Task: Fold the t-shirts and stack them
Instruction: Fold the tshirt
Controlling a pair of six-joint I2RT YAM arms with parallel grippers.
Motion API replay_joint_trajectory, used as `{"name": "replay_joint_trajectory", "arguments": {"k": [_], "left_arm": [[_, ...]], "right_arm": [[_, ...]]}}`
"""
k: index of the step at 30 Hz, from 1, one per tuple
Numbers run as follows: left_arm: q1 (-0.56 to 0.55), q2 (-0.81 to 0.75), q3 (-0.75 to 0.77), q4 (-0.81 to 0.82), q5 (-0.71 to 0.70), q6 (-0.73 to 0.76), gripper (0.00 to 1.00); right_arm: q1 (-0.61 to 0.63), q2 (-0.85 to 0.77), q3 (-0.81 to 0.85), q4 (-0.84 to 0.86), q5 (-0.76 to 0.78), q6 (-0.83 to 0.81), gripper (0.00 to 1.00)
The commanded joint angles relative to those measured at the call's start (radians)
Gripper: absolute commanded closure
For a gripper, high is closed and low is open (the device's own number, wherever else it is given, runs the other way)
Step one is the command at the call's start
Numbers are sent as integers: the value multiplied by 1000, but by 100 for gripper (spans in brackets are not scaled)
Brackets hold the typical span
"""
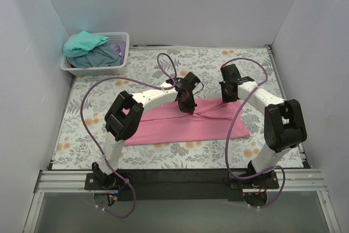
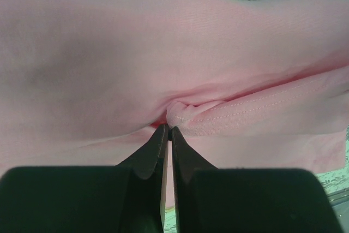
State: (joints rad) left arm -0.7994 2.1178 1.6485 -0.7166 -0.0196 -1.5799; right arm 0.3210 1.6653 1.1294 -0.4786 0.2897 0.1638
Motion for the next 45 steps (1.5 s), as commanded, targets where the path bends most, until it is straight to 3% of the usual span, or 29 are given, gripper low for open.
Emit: {"name": "replay_joint_trajectory", "arguments": {"k": [1,14,21,26,31,36,45], "left_arm": [[9,-30,-24,-7,-9,-11,98],[11,-42,-30,-21,-42,-19,96],[12,-77,-16,-33,-69,-23,69],[12,-165,-21,-27,-115,-8,44],[12,-268,-101,3,-161,6,39],[11,-395,-266,67,-192,20,29],[3,-456,-371,150,-143,43,32]], "right_arm": [[-7,30,41,54,35,-20,98],[-5,56,55,113,68,-49,96],[-5,16,53,106,32,-44,74],[-7,-88,21,101,-56,-11,72],[-5,-196,-109,161,-338,65,72],[3,-210,-209,248,-443,131,77],[7,-170,-261,322,-509,154,79]]}}
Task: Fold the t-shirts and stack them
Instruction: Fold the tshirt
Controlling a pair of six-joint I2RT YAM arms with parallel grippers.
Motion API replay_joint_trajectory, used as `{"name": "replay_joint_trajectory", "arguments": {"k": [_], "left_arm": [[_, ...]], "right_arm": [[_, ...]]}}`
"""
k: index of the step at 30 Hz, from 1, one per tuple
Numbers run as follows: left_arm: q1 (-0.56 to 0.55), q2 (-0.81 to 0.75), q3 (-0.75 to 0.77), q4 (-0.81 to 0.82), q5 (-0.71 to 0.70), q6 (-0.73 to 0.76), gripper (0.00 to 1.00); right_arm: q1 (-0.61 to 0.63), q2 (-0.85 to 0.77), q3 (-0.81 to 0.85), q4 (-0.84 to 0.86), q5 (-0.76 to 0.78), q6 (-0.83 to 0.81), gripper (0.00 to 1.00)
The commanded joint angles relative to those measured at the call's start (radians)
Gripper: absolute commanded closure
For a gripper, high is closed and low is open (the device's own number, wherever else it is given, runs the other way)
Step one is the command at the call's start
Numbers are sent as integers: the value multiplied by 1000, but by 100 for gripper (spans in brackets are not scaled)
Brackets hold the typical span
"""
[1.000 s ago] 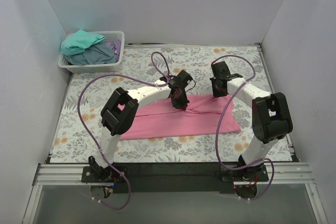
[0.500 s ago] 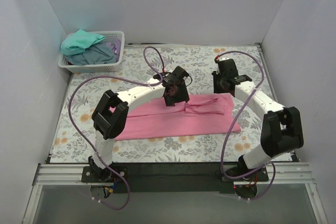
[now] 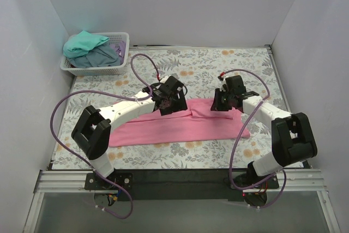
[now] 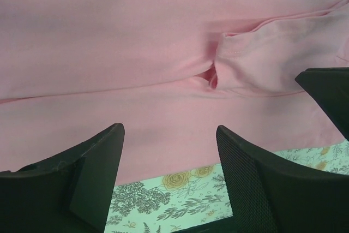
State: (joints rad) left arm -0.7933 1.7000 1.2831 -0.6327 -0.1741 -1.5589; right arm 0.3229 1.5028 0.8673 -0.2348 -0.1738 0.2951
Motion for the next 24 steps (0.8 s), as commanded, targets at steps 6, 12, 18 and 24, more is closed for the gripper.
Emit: {"name": "replay_joint_trajectory", "arguments": {"k": [6,12,18,24], "left_arm": [[-44,75,119,139,154,66,55],[-49,223,238,232,274,89,70],[-43,348,213,257,265,83,78],[-4,363,88,271,272,10,85]], "right_arm": [[-83,-91,-100,195,-209,79,74],[-222,-110,-286,440,-447,183,72],[-366,-32,-410,580,-498,231,72],[-475,-36,-508,621,-478,257,74]]}}
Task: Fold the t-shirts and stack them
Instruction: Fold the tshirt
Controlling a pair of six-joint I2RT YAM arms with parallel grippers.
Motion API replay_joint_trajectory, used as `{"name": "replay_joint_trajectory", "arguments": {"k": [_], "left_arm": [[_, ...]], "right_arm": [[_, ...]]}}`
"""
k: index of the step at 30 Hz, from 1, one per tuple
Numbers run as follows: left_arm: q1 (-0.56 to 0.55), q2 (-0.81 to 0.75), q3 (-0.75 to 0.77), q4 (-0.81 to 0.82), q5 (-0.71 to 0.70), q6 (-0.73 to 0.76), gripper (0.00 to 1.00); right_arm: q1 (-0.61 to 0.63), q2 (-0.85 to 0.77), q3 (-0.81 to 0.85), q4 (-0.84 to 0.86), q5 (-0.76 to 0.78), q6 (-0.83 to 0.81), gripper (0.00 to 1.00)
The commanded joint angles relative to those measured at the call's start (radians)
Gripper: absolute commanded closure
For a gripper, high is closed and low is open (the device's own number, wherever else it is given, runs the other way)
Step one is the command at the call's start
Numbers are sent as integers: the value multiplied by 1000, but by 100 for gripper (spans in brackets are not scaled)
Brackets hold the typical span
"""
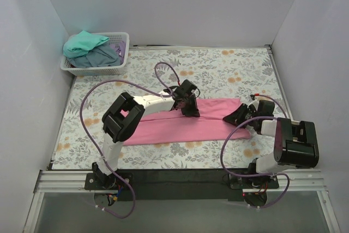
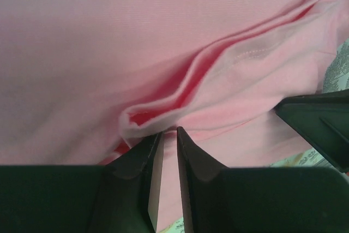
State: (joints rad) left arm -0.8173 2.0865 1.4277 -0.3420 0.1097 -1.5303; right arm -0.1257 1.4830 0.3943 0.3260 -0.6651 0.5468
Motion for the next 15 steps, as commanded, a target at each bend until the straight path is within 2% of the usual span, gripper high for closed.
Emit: {"name": "replay_joint_trajectory", "arguments": {"k": [1,4,6,9,10,12,15], "left_arm": [[23,-31,-71,-19,-16,-21,85],[23,-84,-66,-20,-21,-14,78],[23,-139,-47,-29,-15,-7,69],[23,-236,-33,-57,-42,4,59],[23,-259,-36,-67,-63,10,55],[24,-310,-42,-106,-150,47,52],[33,-382,-68,-181,-247,99,47]], "right_arm": [[-26,-32,-37,61,13,5,74],[-23,-116,-34,56,7,22,73],[-20,-186,-28,44,9,36,73],[6,-271,0,-71,61,16,66],[21,-288,12,-128,87,-1,62],[96,-328,63,-293,204,-40,60],[225,-358,124,-441,376,-70,57]]}}
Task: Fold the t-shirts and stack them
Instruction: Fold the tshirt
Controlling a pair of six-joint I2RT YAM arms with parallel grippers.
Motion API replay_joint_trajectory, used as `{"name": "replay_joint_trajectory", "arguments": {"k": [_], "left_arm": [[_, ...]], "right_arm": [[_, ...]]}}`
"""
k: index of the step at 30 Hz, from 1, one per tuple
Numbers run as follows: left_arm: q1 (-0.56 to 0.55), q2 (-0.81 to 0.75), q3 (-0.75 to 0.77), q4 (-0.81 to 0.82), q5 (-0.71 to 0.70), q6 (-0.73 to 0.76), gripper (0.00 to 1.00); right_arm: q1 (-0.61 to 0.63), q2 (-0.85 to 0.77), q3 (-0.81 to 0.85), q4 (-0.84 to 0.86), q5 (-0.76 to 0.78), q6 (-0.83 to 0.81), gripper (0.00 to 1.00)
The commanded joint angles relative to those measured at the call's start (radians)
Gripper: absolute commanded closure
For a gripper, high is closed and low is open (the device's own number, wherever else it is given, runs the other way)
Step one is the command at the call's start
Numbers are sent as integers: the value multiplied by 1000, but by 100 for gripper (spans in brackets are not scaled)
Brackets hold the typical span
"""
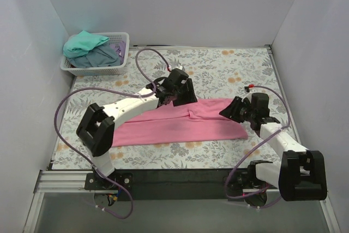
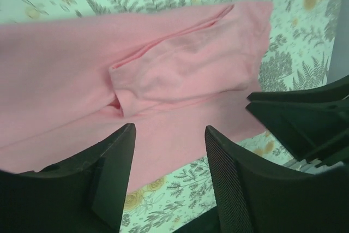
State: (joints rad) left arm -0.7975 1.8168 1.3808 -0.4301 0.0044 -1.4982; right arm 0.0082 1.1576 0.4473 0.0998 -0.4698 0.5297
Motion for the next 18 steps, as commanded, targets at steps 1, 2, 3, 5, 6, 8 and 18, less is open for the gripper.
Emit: {"name": "replay_joint_trajectory", "arguments": {"k": [1,2,3,5,6,8,18], "left_arm": [[27,-138,-40,-108,-209,103,46],[37,-148,-57,-123,-243,121,45],[47,-158,-75,-136,-271,137,44],[93,-178,-135,-173,-314,182,43],[110,-180,-158,-177,-317,196,42],[158,-180,-201,-213,-334,216,42],[245,-335,-345,-207,-366,259,41]], "right_arm": [[117,-41,80,-277,212,-45,57],[162,-45,94,-311,265,-40,56],[183,-52,100,-336,289,-37,56],[216,-50,99,-380,309,-33,55],[217,-38,87,-382,303,-31,55],[217,-19,76,-387,296,-30,55],[119,287,217,-364,385,-160,53]]}}
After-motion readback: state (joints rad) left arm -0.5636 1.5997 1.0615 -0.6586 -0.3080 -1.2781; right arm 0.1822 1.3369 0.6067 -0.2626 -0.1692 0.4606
